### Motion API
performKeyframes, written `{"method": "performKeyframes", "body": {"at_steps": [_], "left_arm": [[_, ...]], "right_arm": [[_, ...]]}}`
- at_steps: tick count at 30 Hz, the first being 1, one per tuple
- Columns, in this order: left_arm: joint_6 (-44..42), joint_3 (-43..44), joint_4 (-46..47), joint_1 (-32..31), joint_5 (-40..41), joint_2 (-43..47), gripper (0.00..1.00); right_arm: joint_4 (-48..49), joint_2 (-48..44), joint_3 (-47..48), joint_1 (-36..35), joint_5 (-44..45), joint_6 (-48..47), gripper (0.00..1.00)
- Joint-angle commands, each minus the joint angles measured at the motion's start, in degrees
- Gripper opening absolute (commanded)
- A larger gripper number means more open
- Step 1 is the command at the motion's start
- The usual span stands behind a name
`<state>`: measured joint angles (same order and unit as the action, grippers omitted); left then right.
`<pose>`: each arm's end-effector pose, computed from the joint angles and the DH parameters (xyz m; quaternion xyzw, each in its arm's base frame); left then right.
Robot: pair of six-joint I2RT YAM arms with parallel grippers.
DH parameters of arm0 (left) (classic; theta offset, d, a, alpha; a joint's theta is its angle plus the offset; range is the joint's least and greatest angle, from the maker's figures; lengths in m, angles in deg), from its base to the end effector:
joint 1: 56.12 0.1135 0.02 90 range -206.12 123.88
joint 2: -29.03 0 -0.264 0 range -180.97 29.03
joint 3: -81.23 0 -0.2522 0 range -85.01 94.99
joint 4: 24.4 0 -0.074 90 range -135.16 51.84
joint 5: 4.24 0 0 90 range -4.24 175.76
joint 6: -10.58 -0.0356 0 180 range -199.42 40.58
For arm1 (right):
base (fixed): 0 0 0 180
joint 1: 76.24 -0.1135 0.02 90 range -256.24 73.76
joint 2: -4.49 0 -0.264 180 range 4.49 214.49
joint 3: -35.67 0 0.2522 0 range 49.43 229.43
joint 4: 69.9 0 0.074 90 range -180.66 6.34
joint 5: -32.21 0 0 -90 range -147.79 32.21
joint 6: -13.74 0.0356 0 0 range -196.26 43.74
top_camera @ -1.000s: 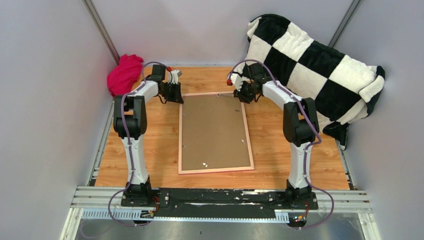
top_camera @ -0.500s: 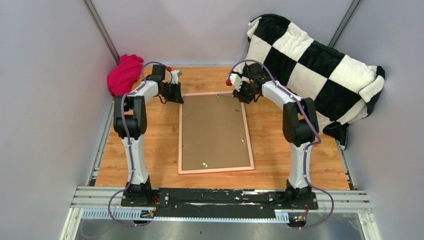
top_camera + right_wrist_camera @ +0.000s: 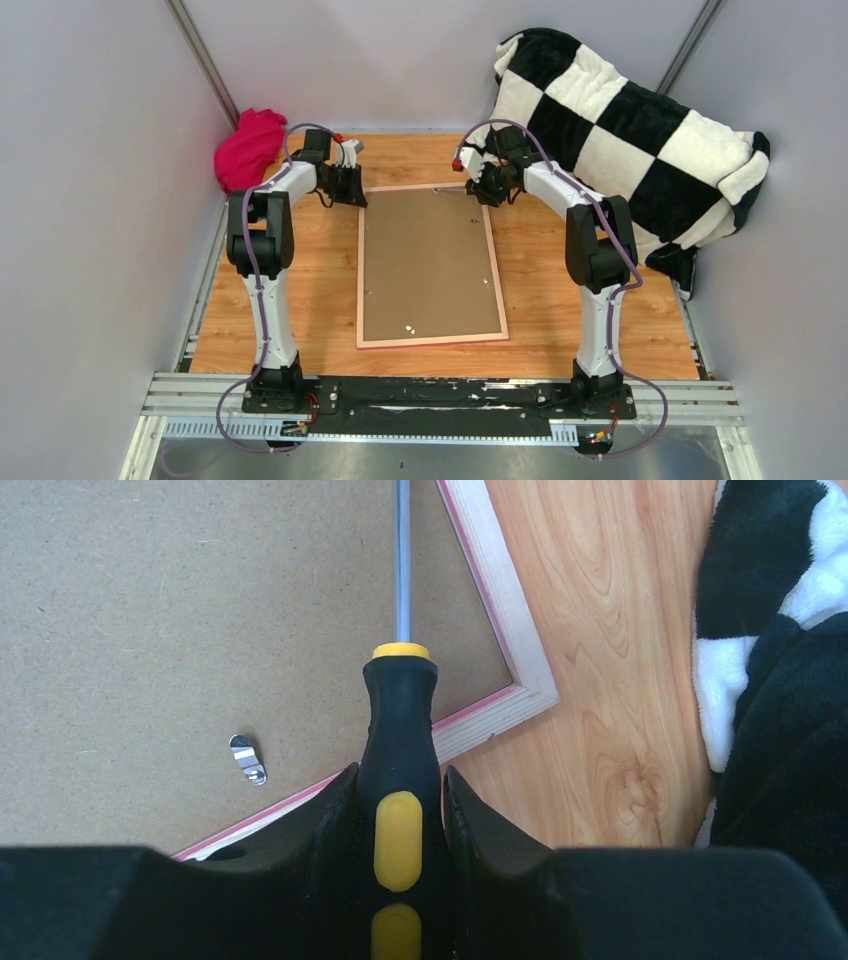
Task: Take the photo out of the frame
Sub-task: Release the photo frame item from the photo frame.
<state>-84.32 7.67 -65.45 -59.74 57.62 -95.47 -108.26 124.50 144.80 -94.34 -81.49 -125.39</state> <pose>0.4614 -0.0460 0.1624 0.1340 0.9276 -0.2314 0.2609 0.4416 0.1594 0.2138 -0.5674 0.7244 0.0943 0.3799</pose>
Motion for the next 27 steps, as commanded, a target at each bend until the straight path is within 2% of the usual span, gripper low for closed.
{"method": "performKeyframes", "body": {"at_steps": [1, 11, 21, 27], "left_arm": [[-1.8, -1.1, -4.7, -0.3, 0.8, -3.9, 0.0], [-1.9, -1.1, -4.8, -0.3, 0.7, -3.9, 0.0], [-1.9, -1.1, -4.7, -0.3, 0.7, -3.9, 0.0], [-1.9, -1.1, -4.7, -0.3, 0.7, -3.9, 0.0]], "right_arm": [[-2.3, 1.8, 1.7, -1.8, 0.0, -0.3, 0.0], [-2.3, -0.3, 1.2, 0.4, -0.6, -0.3, 0.0], [-2.5, 1.8, 1.8, -1.9, -0.1, -0.4, 0.0], [-2.8, 0.8, 1.7, -0.8, 0.2, -1.0, 0.0]]}}
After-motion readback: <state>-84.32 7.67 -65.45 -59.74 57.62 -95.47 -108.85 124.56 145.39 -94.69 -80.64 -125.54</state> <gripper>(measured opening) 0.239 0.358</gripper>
